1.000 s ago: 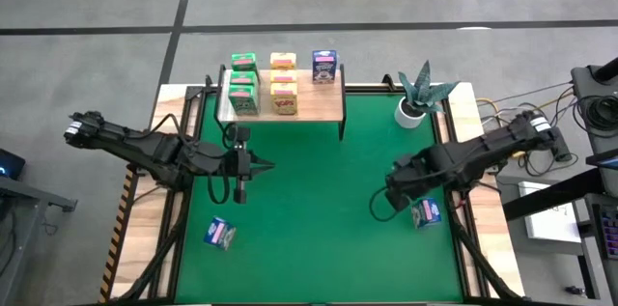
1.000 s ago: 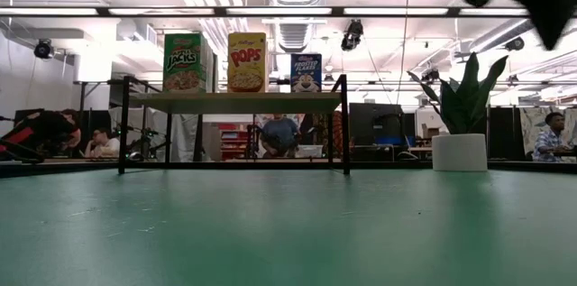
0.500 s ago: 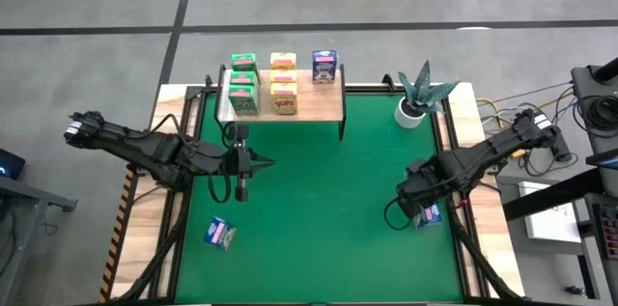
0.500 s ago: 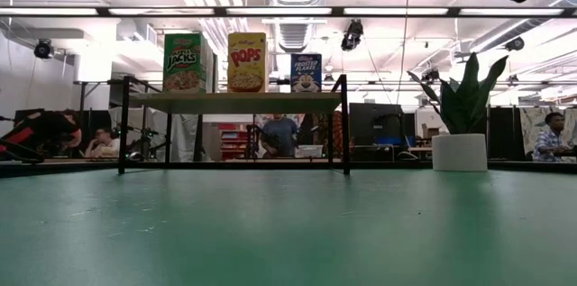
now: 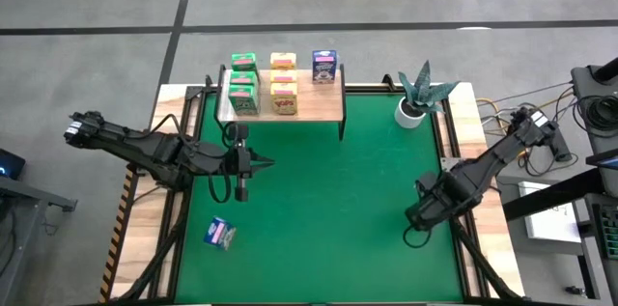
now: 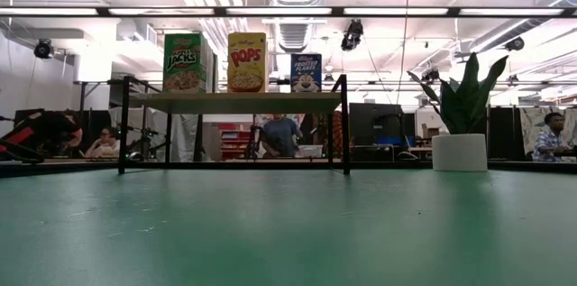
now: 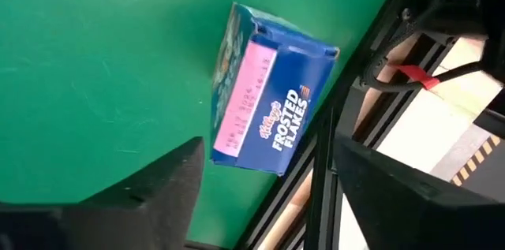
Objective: Stack cereal on shelf
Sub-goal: Put the right blue cereal box on the shelf aligned with the other blue cereal box
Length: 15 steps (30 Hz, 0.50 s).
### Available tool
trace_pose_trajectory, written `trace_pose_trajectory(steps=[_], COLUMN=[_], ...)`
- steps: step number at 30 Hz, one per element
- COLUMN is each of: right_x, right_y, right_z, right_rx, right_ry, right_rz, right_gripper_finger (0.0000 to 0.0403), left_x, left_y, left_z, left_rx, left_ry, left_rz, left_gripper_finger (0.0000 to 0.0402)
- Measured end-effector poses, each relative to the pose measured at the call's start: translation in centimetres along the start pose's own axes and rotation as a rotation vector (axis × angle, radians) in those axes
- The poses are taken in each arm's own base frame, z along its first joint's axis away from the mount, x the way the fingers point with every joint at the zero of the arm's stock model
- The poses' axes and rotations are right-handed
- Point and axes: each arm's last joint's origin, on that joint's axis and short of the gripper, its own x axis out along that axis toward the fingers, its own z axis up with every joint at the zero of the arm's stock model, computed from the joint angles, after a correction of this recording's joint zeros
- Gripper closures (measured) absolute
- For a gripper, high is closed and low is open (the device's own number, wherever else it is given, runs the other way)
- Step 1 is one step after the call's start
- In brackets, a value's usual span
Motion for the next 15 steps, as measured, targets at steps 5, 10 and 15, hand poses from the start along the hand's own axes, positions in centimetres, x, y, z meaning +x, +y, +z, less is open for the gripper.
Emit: trace_pose_trajectory(steps=[5,10,15], right_x=[1.7,3.2,3.4], right_y=[0.2,-0.2,-0.3], right_z=[-0.2,0.1,0.1], right_rx=[-0.004,0.041,0.037], right_ry=[0.000,-0.012,-0.013], right_rz=[0.006,-0.048,-0.050], right_gripper_finger=[0.0105,0.0106,0.0139], left_x=[0.0,0.0,0.0], left_y=[0.0,0.0,0.0], left_z=[0.0,0.0,0.0], left_rx=[-0.007,-0.007,-0.007], left_ry=[0.000,0.000,0.000], left_rz=[0.000,0.000,0.000], left_gripper_finger=[0.0402,0.0402,0.0402])
